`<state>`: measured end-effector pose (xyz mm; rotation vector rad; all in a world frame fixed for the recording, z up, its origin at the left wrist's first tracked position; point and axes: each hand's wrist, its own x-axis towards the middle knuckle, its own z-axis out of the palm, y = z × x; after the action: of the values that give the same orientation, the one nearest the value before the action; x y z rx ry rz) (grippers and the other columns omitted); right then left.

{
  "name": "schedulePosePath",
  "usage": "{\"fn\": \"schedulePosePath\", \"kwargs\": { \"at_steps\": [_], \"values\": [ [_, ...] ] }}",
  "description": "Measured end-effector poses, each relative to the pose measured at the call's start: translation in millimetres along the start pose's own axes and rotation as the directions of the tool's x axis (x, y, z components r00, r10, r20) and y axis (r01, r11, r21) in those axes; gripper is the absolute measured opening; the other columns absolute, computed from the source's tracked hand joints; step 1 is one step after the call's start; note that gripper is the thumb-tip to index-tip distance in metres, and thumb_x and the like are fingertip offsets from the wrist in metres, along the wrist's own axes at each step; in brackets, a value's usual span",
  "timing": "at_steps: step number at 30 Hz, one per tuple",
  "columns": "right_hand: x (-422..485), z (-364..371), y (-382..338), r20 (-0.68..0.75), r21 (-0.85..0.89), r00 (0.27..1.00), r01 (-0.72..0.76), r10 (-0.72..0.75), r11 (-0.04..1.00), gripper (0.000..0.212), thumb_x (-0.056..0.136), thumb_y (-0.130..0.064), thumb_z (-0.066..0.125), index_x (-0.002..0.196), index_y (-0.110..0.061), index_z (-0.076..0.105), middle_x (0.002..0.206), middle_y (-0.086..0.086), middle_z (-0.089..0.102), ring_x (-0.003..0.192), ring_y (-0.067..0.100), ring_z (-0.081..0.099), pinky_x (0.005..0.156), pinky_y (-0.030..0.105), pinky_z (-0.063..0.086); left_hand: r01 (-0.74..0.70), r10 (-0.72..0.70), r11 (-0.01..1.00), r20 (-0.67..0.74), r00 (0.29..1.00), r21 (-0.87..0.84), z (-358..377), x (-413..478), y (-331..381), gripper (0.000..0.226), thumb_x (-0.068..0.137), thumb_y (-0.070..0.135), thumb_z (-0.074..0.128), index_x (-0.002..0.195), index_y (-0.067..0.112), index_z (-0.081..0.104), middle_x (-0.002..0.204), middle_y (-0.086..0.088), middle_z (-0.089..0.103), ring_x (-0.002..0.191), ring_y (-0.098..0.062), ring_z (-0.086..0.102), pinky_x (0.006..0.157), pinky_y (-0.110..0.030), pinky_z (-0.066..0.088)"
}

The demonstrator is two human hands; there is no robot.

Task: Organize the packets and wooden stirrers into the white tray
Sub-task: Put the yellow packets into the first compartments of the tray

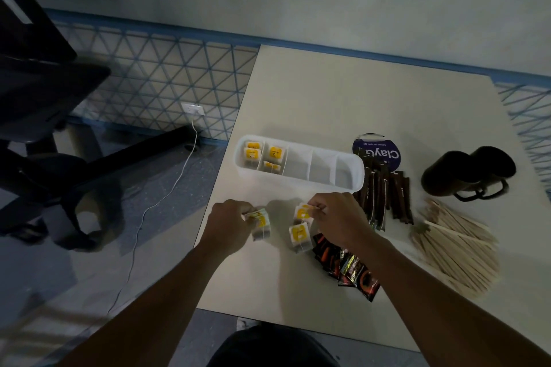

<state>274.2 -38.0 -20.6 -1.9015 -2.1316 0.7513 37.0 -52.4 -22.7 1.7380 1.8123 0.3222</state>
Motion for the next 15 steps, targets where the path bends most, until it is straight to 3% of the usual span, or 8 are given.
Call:
{"fn": "schedulePosePath", "kwargs": {
  "at_steps": [10,15],
  "values": [
    [24.9,-35.5,-14.6,-0.064,0.122,0.993,0.11,-0.103,0.986,0.012,0.09,-0.024,0.067,0.097,-0.021,0.076,0.092,-0.004,0.076,0.088,0.017,0.068,0.08,0.035,0.054,-0.025,0.023,0.999,-0.088,0.996,-0.022,-30.7,21.4,33.6,0.014,0.086,0.023,0.071,0.098,0.018,0.077,0.093,-0.001,0.076,0.085,-0.018,0.068,0.074,-0.026,0.05],
    [44.7,-51.4,-29.5,-0.079,0.182,0.994,0.084,-0.07,0.98,0.01,0.09,-0.025,0.064,0.096,-0.022,0.072,0.091,-0.005,0.073,0.088,0.02,0.065,0.078,0.034,0.053,-0.056,0.057,0.998,-0.13,0.99,0.012,-58.6,41.5,44.7,0.018,0.087,0.023,0.071,0.102,0.018,0.076,0.096,0.0,0.075,0.078,-0.011,0.06,0.063,-0.021,0.039]
  ]
}}
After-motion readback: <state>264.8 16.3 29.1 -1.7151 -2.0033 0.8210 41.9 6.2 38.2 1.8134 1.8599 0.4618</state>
